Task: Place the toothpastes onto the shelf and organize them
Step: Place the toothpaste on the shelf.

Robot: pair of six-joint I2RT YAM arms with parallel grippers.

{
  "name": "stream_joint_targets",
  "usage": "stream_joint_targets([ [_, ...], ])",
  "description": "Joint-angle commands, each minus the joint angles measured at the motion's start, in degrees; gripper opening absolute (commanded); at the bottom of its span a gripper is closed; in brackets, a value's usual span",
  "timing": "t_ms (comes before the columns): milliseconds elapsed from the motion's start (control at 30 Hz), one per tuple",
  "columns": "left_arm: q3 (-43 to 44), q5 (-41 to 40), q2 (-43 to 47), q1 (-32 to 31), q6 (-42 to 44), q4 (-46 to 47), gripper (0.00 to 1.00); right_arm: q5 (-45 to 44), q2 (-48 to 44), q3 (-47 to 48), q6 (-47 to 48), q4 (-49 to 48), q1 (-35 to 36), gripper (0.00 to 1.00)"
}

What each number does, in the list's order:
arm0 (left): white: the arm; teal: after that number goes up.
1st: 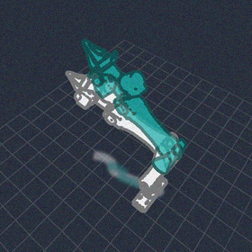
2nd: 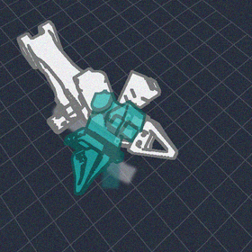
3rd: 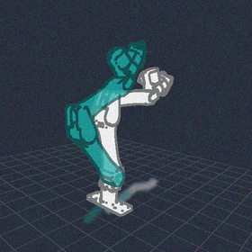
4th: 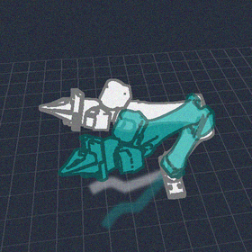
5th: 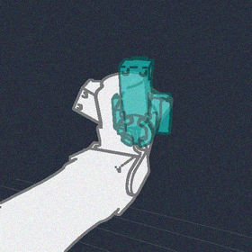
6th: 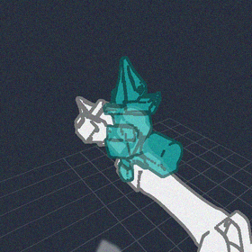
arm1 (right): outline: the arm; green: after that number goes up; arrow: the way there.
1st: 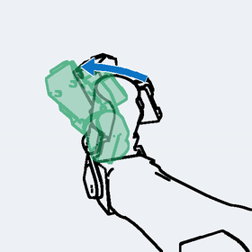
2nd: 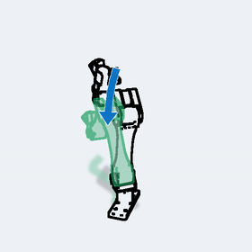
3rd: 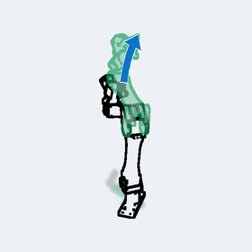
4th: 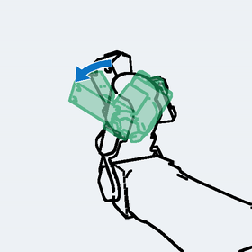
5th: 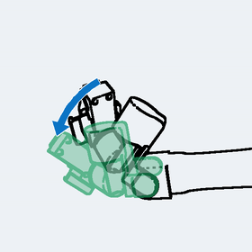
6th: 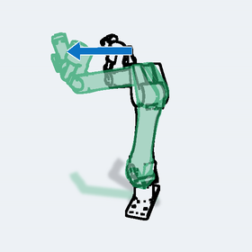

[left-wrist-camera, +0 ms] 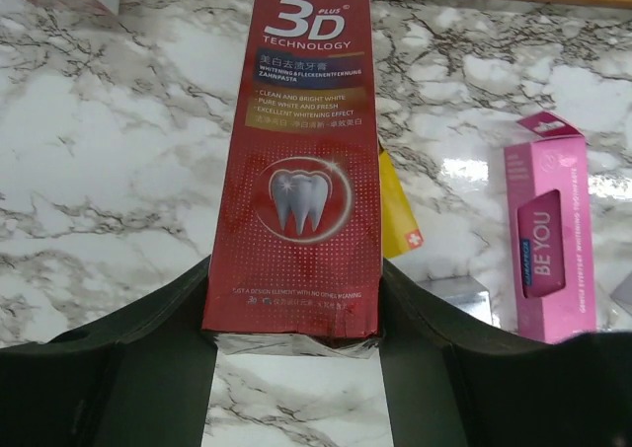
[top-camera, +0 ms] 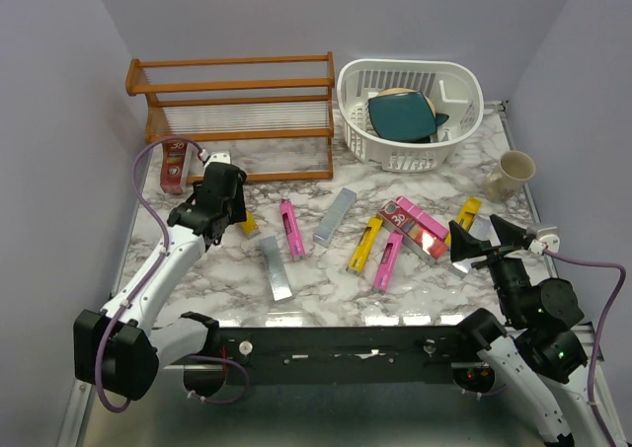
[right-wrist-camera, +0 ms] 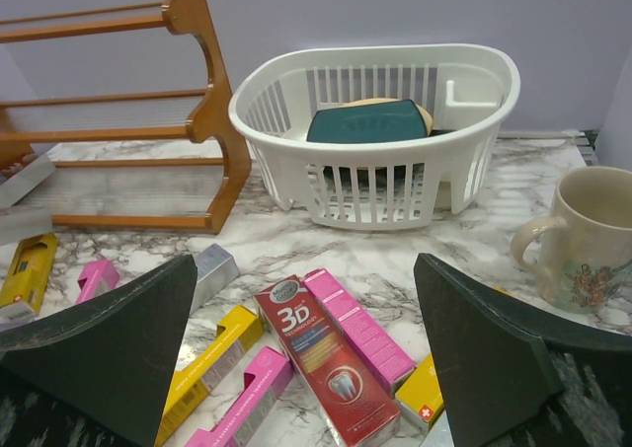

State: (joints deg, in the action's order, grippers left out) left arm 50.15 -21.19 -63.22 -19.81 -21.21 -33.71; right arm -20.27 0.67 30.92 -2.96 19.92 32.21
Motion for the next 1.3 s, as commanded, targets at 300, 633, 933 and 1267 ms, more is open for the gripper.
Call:
stream_joint_targets([
  [300, 0.0, 7.6, -3.6, 9.4, 8.6, 13.1, 0.61, 0.8, -16.4, 1.8, -1.3, 1.4, 0.3, 1.0],
  [633, -8.0, 5.9, 7.7, 9.4, 10.0, 23.1, 0.55, 1.0, -16.5, 1.6, -1.4, 1.3, 0.8, 1.0],
  [933, -9.5, 5.7, 2.8, 11.6, 11.8, 31.7, 0.56, 1.1, -16.6, 1.7, -1.3, 1.3, 1.1, 1.0],
  [1267, -9.7, 12.5, -9.4, 17.5, 12.4, 44.6, 0.57, 1.2, -16.5, 1.8, -1.3, 1.6, 1.4, 1.0],
])
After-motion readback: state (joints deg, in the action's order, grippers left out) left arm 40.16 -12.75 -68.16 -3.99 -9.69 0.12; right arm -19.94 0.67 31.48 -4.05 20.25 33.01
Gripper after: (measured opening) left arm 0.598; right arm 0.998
